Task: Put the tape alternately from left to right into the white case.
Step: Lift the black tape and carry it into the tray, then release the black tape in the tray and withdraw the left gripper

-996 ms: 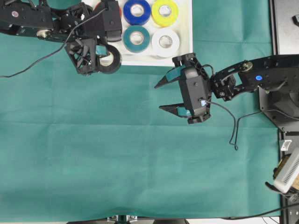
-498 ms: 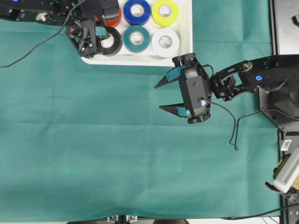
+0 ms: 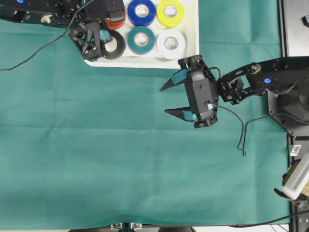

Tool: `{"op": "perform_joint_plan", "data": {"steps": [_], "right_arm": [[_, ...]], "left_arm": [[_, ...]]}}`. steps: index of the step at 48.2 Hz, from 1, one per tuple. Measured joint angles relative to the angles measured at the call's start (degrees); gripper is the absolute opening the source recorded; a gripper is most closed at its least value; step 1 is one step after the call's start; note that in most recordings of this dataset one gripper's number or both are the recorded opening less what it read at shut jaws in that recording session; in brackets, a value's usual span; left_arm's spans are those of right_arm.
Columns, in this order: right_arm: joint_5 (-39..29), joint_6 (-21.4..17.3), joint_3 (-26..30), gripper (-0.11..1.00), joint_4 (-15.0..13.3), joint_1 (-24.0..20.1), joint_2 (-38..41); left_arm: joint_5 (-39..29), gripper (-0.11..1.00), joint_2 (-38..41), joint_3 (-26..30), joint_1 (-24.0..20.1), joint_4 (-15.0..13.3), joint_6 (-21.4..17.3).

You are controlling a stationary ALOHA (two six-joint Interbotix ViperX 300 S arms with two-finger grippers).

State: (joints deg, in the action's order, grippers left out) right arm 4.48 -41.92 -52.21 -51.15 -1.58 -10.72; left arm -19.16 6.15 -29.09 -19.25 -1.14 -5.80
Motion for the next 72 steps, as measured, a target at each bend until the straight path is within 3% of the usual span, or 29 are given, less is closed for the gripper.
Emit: {"op": "perform_joint_plan", "data": {"steps": [9, 33, 72], "right_arm": [[0.0, 0.0, 0.0, 0.72, 0.0, 0.0, 0.0], [0.0, 0.0, 0.0, 0.72, 0.0, 0.0, 0.0], [0.1, 0.0, 0.0, 0.72, 0.0, 0.0, 0.0]], "left_arm": [[0.1, 0.57, -0.1, 0.0, -0.1, 0.0, 0.0], [0.1, 0.54, -3.4, -1.2, 1.0, 0.0, 0.0], [0.1, 0.54, -10.2, -6.1, 14.9, -0.1, 0.0]]}}
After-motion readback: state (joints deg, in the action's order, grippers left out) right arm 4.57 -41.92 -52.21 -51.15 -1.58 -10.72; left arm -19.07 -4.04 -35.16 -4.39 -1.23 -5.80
